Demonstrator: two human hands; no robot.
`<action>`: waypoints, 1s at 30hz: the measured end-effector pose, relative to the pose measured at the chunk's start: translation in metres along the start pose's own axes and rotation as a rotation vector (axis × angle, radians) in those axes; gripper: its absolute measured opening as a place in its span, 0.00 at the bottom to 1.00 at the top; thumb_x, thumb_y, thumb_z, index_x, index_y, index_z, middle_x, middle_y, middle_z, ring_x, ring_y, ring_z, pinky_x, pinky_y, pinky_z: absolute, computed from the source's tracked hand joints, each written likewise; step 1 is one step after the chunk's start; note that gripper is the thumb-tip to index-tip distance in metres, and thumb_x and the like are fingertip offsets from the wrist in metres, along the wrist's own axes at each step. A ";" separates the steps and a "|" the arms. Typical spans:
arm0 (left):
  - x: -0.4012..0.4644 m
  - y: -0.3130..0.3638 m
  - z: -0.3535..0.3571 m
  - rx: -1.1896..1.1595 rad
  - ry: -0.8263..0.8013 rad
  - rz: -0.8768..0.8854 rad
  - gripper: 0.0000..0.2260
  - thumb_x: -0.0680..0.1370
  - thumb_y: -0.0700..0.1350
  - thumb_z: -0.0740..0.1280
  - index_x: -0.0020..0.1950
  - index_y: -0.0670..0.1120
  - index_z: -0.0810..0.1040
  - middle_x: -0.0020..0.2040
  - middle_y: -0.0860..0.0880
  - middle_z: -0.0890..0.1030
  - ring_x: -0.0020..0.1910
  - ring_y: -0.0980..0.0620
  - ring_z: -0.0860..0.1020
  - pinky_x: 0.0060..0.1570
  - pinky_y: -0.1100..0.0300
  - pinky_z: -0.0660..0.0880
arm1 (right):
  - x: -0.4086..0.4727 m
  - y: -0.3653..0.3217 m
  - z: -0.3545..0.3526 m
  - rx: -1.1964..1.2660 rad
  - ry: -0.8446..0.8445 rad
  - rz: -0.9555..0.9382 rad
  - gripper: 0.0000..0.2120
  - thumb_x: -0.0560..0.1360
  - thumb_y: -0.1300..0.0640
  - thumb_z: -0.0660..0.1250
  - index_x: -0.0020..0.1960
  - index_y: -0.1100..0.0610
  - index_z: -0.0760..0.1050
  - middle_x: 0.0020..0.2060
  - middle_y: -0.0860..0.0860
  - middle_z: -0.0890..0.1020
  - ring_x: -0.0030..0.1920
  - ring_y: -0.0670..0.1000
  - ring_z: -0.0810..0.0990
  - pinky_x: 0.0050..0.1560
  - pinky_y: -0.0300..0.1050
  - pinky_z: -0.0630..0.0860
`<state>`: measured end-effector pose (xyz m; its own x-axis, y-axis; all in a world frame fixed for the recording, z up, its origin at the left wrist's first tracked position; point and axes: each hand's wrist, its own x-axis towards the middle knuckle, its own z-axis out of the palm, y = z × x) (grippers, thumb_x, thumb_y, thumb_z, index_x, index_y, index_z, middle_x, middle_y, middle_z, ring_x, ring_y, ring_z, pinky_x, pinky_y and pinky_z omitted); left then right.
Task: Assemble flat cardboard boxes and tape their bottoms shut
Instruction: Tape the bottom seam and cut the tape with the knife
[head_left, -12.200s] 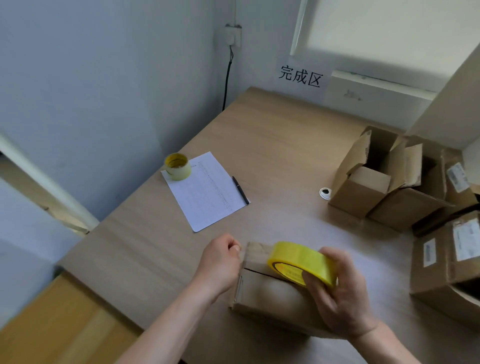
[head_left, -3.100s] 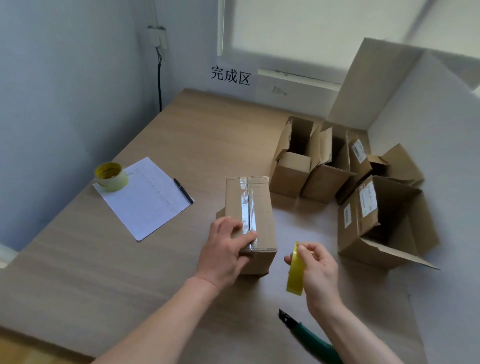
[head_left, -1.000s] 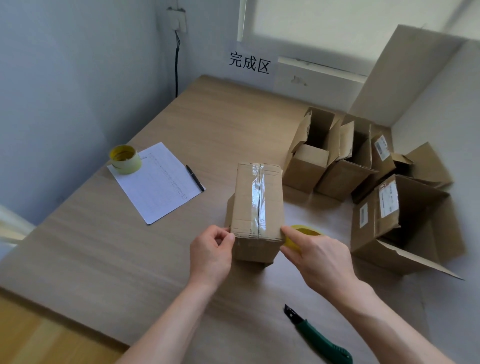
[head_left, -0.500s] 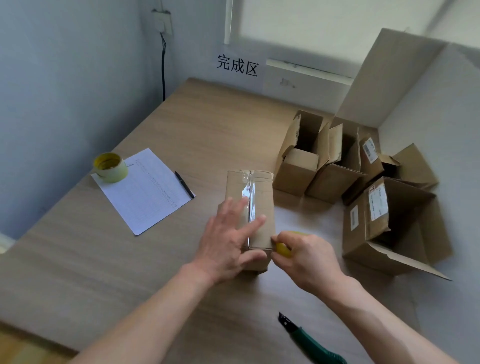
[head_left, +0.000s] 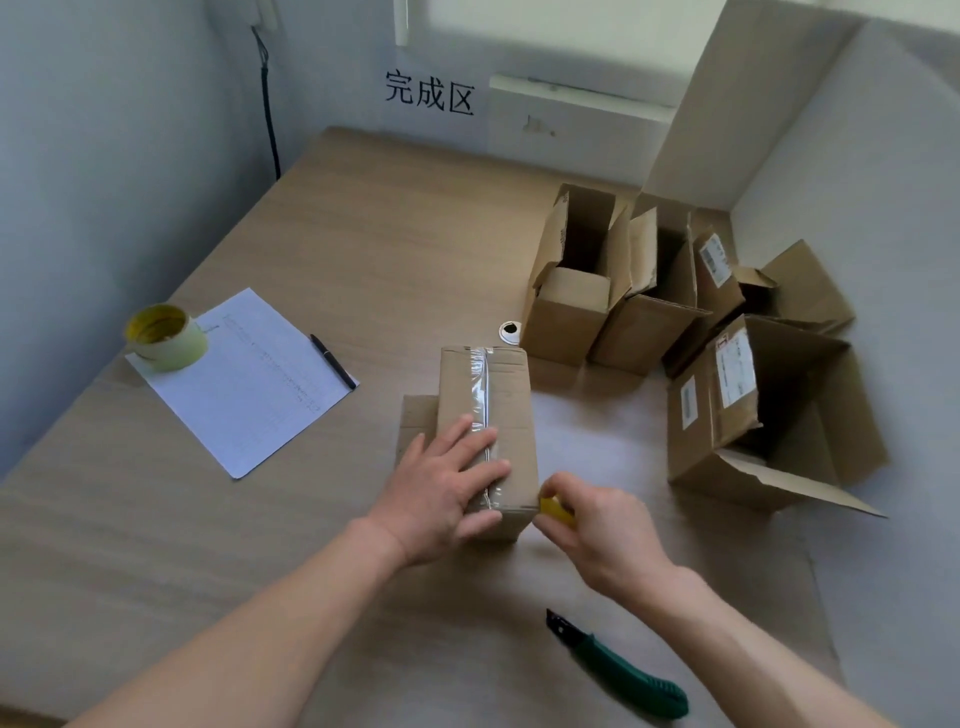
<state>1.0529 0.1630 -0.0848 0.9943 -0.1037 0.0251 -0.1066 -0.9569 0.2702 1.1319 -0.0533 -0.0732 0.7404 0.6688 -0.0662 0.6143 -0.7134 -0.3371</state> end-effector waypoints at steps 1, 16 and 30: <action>0.002 0.003 -0.001 0.056 -0.002 -0.005 0.25 0.74 0.62 0.64 0.67 0.53 0.74 0.74 0.46 0.66 0.76 0.41 0.59 0.67 0.38 0.64 | 0.003 0.001 0.000 0.029 -0.012 0.023 0.14 0.74 0.39 0.67 0.54 0.45 0.69 0.43 0.47 0.82 0.44 0.55 0.79 0.37 0.47 0.67; 0.022 0.029 0.015 0.177 0.124 -0.094 0.23 0.76 0.67 0.53 0.68 0.61 0.72 0.59 0.41 0.73 0.62 0.36 0.69 0.61 0.41 0.67 | 0.003 0.033 -0.029 0.442 -0.491 0.120 0.34 0.68 0.52 0.73 0.72 0.40 0.67 0.62 0.46 0.79 0.59 0.45 0.78 0.62 0.48 0.76; 0.051 0.043 -0.008 -0.022 -0.197 -0.106 0.19 0.70 0.56 0.56 0.59 0.56 0.71 0.71 0.59 0.63 0.75 0.51 0.50 0.68 0.37 0.54 | 0.038 0.046 -0.021 -0.202 -0.094 -0.047 0.15 0.75 0.37 0.63 0.45 0.49 0.72 0.40 0.50 0.76 0.47 0.57 0.78 0.37 0.46 0.67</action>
<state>1.0988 0.1187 -0.0642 0.9796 -0.0555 -0.1929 0.0012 -0.9594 0.2819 1.1942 -0.0652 -0.0718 0.6865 0.7124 -0.1455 0.6970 -0.7018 -0.1472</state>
